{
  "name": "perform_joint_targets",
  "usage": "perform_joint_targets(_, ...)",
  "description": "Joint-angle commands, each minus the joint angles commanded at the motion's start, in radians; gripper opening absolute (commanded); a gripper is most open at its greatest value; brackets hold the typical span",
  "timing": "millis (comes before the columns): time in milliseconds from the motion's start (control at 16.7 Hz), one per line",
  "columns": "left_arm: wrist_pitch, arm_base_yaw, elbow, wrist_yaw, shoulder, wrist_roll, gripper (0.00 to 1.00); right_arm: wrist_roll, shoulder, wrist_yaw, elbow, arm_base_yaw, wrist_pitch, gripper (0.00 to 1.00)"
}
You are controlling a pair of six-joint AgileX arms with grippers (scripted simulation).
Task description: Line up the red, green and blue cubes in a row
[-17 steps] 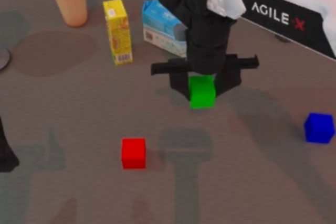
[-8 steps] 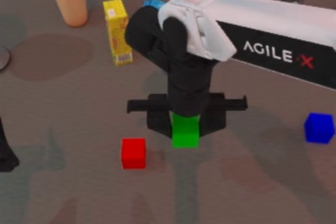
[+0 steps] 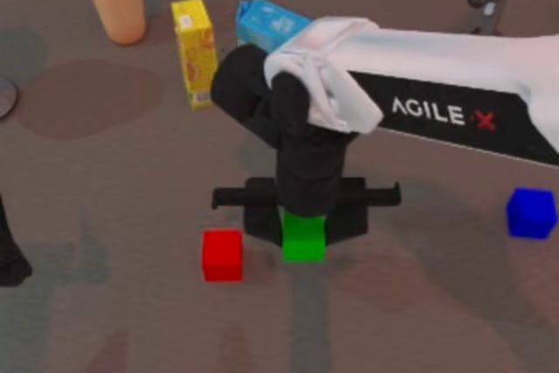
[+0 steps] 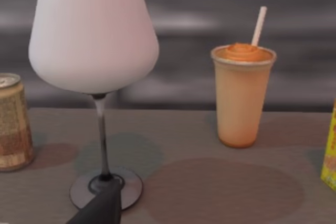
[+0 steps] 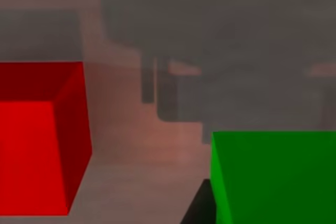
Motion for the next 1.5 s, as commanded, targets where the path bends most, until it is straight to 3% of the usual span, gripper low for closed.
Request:
perform_joint_targets(420, 0.000, 0.000, 0.000, 0.000, 0.000, 0.000, 1.00, 0.001, 0.027, 0.003, -0.070, 0.003, 0.090, 0.00)
perform_joint_targets(1200, 0.000, 0.000, 0.000, 0.000, 0.000, 0.000, 1.00, 0.001, 0.027, 0.003, -0.070, 0.003, 0.090, 0.98)
perform_joint_targets(1500, 0.000, 0.000, 0.000, 0.000, 0.000, 0.000, 1.00, 0.001, 0.027, 0.003, -0.070, 0.003, 0.090, 1.00)
